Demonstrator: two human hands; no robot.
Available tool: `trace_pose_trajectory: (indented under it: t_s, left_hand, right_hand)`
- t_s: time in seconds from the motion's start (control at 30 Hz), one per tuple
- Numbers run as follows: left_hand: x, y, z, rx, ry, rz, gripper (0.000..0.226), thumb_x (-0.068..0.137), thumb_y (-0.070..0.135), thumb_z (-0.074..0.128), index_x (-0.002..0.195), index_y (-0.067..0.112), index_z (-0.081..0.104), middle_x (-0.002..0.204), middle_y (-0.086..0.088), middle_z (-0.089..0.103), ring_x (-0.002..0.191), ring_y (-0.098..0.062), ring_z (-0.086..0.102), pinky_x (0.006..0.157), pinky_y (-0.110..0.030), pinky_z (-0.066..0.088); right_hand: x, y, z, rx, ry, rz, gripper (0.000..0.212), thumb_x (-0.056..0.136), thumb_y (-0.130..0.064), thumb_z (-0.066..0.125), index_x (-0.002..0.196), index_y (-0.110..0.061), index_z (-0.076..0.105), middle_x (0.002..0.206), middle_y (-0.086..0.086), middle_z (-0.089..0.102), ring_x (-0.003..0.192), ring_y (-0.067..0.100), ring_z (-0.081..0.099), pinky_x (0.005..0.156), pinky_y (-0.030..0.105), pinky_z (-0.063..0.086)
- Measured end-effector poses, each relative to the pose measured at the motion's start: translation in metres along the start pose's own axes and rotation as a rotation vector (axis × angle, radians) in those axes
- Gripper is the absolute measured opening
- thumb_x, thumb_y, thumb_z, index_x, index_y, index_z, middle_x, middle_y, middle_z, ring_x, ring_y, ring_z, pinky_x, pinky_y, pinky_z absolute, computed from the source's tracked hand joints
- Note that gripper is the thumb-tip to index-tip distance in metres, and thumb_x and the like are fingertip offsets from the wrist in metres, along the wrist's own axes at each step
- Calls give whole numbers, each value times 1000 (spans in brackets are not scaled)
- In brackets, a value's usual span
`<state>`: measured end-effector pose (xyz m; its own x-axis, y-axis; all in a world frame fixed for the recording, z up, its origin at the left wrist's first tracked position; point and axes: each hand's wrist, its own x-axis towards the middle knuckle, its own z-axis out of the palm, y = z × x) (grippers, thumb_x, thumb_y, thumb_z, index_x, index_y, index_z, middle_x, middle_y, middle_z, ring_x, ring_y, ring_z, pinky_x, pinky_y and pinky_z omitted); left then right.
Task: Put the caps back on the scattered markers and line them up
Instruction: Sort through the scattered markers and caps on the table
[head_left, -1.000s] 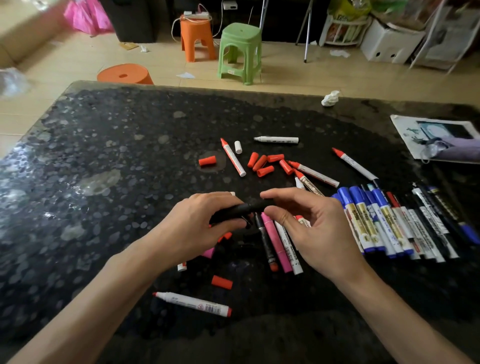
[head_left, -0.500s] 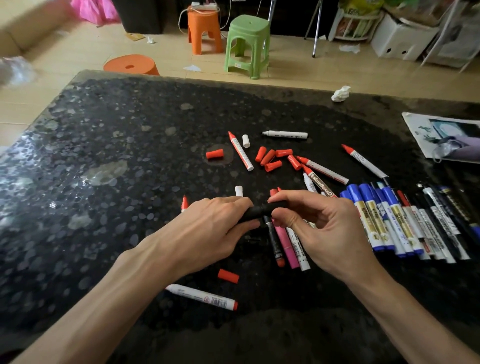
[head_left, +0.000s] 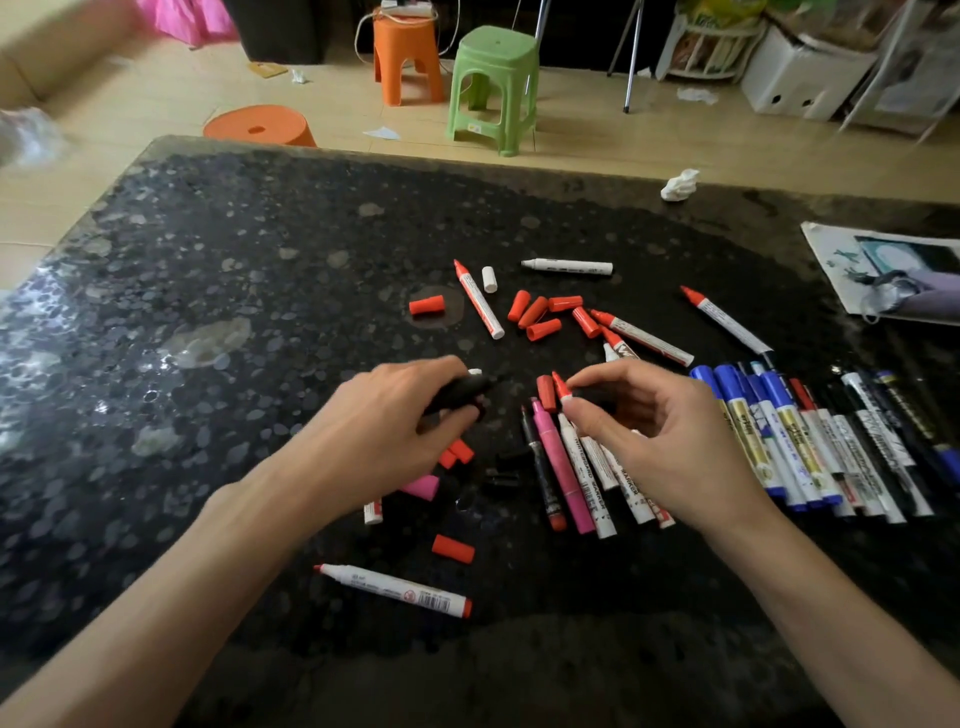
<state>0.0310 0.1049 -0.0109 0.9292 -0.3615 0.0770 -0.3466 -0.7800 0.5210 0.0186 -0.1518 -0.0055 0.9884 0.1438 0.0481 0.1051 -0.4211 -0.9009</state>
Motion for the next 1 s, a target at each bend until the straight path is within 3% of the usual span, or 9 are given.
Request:
trace_pose_trajectory:
  t_s: [0.1, 0.23, 0.37, 0.47, 0.57, 0.63, 0.8, 0.93, 1.0]
  left_hand:
    - [4, -10, 3, 3, 50, -124, 13, 92, 34, 67, 93, 32, 55, 77, 14, 61, 71, -7, 56, 64, -34, 43]
    - [9, -14, 16, -36, -11, -227, 18, 94, 30, 68, 111, 28, 61, 89, 13, 64, 85, -17, 61, 71, -35, 44]
    - [13, -14, 18, -145, -34, -295, 4, 97, 27, 67, 98, 23, 68, 76, 4, 65, 72, -20, 63, 67, -39, 52]
    - [13, -14, 18, -231, -8, -337, 3, 94, 27, 70, 93, 25, 69, 75, 1, 67, 71, -19, 66, 70, -39, 54]
    - [12, -13, 21, -264, -11, -330, 10, 90, 33, 76, 99, 29, 73, 87, 6, 67, 84, -13, 65, 78, -33, 53]
    - [11, -12, 26, -228, -23, -308, 17, 88, 36, 78, 104, 32, 75, 95, 10, 63, 91, -10, 63, 84, -33, 52]
    - [11, -8, 32, -179, 46, -292, 26, 82, 37, 83, 105, 34, 72, 89, 10, 68, 87, -8, 65, 81, -33, 53]
    - [12, 6, 27, -617, 14, -439, 17, 85, 37, 81, 97, 26, 78, 72, 1, 73, 65, -16, 69, 62, -29, 57]
    - [10, 17, 29, -781, -84, -481, 21, 86, 41, 78, 97, 23, 79, 60, -1, 60, 54, -15, 53, 48, -24, 42]
  right_hand:
    - [0, 9, 2, -134, -9, 84, 19, 89, -21, 81, 101, -33, 71, 98, -16, 75, 98, -3, 70, 84, 22, 59]
    - [-4, 12, 14, -444, -138, 100, 13, 99, -23, 63, 103, -36, 61, 92, -16, 65, 85, -5, 62, 70, 15, 45]
    - [-15, 5, 27, -690, -179, 75, 8, 100, -41, 60, 97, -35, 54, 76, -16, 52, 73, -1, 51, 62, 20, 33]
    - [-20, 0, 35, -853, -198, 109, 26, 96, -59, 61, 101, -33, 61, 80, -14, 58, 78, 2, 56, 69, 24, 44]
    - [-23, -3, 42, -898, -185, 126, 34, 96, -59, 61, 110, -29, 68, 83, -9, 66, 80, 10, 64, 76, 31, 55]
    - [-24, -4, 45, -923, -179, 141, 34, 96, -60, 60, 102, -28, 70, 82, -8, 66, 80, 11, 65, 75, 32, 56]
    - [-19, 1, 36, -743, -89, 187, 30, 91, -58, 66, 86, -28, 69, 73, -11, 64, 74, 5, 62, 74, 30, 56]
    - [-20, 0, 32, -304, 32, 143, 23, 89, -48, 75, 77, -28, 72, 64, -11, 67, 65, 6, 65, 61, 21, 52]
    - [-21, -6, 35, -186, 20, 114, 20, 90, -43, 76, 78, -27, 74, 64, -15, 67, 64, 5, 65, 59, 17, 50]
